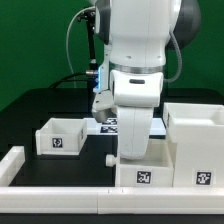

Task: Assemble drawer

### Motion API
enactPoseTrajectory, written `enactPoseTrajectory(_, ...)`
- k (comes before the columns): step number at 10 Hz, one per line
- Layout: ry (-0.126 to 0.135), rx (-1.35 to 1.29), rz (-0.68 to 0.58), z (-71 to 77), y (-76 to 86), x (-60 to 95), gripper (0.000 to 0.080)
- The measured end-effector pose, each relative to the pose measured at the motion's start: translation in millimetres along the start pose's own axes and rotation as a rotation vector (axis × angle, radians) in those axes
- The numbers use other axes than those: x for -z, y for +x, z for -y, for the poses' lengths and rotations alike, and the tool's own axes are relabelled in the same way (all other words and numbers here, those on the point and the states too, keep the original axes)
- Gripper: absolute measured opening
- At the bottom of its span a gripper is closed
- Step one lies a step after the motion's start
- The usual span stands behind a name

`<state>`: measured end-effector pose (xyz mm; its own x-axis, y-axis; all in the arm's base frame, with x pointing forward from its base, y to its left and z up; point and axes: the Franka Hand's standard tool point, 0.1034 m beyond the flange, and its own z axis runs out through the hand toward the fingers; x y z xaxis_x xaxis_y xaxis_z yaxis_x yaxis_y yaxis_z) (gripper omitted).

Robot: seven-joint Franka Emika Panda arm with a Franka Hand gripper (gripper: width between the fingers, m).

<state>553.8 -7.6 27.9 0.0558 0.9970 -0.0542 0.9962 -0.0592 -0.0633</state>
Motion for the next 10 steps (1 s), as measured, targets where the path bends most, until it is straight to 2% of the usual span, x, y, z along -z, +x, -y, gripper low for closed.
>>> enactPoseTrajectory(4,-0.001,0.0,-0.001,0.3,-0.3,-0.3,0.0038)
enactPoseTrajectory(7,0.016,0.013,0.0,10.0,-3.0,-7.2,0.0038)
enactPoseTrajectory(10,0.014,0.015,-0.002,15.1,-2.2,-7.8,0.0038)
